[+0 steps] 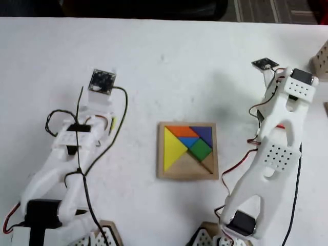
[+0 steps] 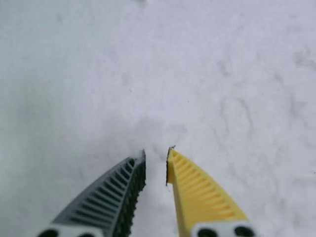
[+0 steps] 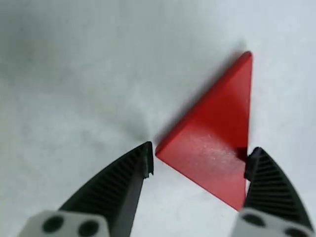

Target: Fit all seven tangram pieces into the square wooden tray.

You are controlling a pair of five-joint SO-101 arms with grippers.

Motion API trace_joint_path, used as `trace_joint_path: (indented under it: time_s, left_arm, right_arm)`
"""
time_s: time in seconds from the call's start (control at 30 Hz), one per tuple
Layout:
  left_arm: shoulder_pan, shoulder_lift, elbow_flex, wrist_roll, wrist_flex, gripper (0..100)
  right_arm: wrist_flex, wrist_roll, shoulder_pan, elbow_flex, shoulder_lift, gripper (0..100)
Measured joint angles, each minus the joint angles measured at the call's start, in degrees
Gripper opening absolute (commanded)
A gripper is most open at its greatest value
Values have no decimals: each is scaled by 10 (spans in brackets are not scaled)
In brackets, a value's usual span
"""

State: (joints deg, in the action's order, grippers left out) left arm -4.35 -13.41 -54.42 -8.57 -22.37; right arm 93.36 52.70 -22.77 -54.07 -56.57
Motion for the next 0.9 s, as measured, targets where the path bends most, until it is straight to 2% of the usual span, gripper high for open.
trace_joint_path:
  time_s: [0.4,0.6,0.8,0.9]
  left_arm:
    - [0,0,0,0,0,108]
    - [0,0,0,0,0,108]
    - [0,0,0,0,0,108]
    - [0,0,0,0,0,108]
  right_arm:
    - [-8,3,0,0,-17,296]
    - [26,63,-1,-1,-17,296]
    - [32,74,-2,-1,-17,299]
    - [32,74,-2,-1,-17,341]
